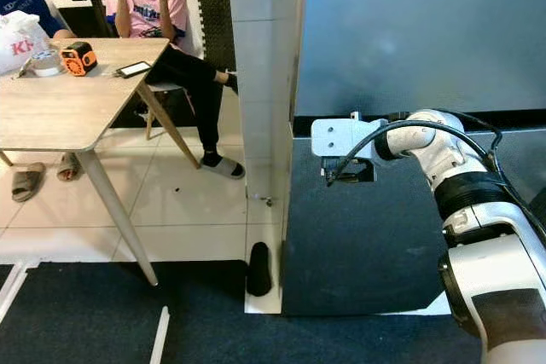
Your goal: Restocking fridge
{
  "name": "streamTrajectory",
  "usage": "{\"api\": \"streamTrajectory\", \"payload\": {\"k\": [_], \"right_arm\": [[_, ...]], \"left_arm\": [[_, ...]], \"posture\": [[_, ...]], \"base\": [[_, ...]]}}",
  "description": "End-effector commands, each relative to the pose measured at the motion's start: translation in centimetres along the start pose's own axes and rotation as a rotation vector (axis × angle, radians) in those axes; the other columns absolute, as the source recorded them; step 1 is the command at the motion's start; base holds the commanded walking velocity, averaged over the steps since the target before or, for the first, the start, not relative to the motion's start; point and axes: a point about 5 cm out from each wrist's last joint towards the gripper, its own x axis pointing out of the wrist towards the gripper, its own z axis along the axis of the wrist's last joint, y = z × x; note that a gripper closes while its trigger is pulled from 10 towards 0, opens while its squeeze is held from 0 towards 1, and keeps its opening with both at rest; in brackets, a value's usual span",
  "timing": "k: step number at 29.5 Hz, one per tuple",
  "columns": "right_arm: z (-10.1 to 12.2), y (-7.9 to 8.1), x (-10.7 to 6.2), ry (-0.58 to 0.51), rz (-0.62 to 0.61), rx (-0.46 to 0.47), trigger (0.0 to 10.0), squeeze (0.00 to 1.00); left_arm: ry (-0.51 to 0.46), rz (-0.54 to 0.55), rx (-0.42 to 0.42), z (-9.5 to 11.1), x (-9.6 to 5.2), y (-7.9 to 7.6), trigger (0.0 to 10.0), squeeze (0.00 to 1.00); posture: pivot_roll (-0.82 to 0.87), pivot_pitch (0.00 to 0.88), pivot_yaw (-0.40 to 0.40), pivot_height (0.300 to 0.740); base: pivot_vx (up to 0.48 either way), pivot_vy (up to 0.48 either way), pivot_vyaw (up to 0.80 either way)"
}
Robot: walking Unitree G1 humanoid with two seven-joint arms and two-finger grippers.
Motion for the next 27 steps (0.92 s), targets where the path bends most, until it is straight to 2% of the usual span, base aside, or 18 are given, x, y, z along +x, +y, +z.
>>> {"api": "streamTrajectory", "payload": {"k": [1, 6, 16, 19, 20, 21, 22, 23, 25, 27], "right_arm": [[-0.8, 3.8, 2.7, 0.015, 0.260, 0.023, 10.0, 0.00], [-0.4, 3.9, 2.4, -0.032, 0.284, 0.029, 10.0, 0.00], [-0.4, 4.4, 1.6, -0.055, 0.315, 0.021, 10.0, 0.00], [1.6, 4.5, -0.2, -0.295, 0.325, 0.036, 10.0, 0.00], [1.6, 4.5, -0.2, -0.295, 0.325, 0.036, 10.0, 0.00], [2.2, 4.5, -0.8, -0.361, 0.319, 0.035, 10.0, 0.00], [2.2, 4.5, -0.8, -0.361, 0.319, 0.035, 10.0, 0.00], [2.7, 4.5, -1.3, -0.409, 0.316, 0.033, 10.0, 0.00], [2.7, 4.5, -1.3, -0.409, 0.316, 0.033, 10.0, 0.00], [3.7, 4.6, -2.1, -0.522, 0.313, 0.031, 10.0, 0.00]], "left_arm": [[-0.041, 0.006, 0.000, 1.2, 0.0, 0.2, 10.0, 0.00], [-0.040, 0.005, 0.001, 1.1, 0.0, 0.2, 10.0, 0.00], [-0.038, 0.006, 0.002, 1.1, 0.0, 0.2, 10.0, 0.00], [-0.036, 0.005, 0.002, 1.0, 0.0, 0.3, 10.0, 0.00], [-0.036, 0.005, 0.002, 1.0, 0.0, 0.3, 10.0, 0.00], [-0.035, 0.004, 0.003, 1.0, 0.0, 0.3, 10.0, 0.00], [-0.035, 0.004, 0.003, 1.0, 0.0, 0.3, 10.0, 0.00], [-0.034, 0.003, 0.006, 1.0, 0.0, 0.3, 10.0, 0.00], [-0.034, 0.003, 0.006, 1.0, 0.0, 0.3, 10.0, 0.00], [-0.033, 0.003, 0.007, 1.0, 0.0, 0.2, 10.0, 0.00]], "posture": [[-0.02, 0.000, 0.014, 0.740], [-0.02, 0.000, 0.012, 0.740], [-0.02, 0.000, 0.013, 0.740], [-0.03, 0.000, 0.014, 0.740], [-0.03, 0.000, 0.014, 0.740], [-0.03, 0.000, 0.015, 0.740], [-0.03, 0.000, 0.015, 0.740], [-0.03, 0.000, 0.015, 0.740], [-0.03, 0.000, 0.015, 0.740], [-0.03, 0.000, 0.015, 0.740]], "base": [[0.000, 0.000, 0.00], [0.000, 0.000, 0.00], [0.000, 0.000, 0.00], [0.000, 0.000, 0.00], [0.000, 0.000, 0.00], [0.000, 0.000, 0.00], [0.000, 0.000, 0.00], [0.000, 0.000, 0.00], [0.000, 0.000, 0.00], [0.000, 0.000, 0.00]]}}
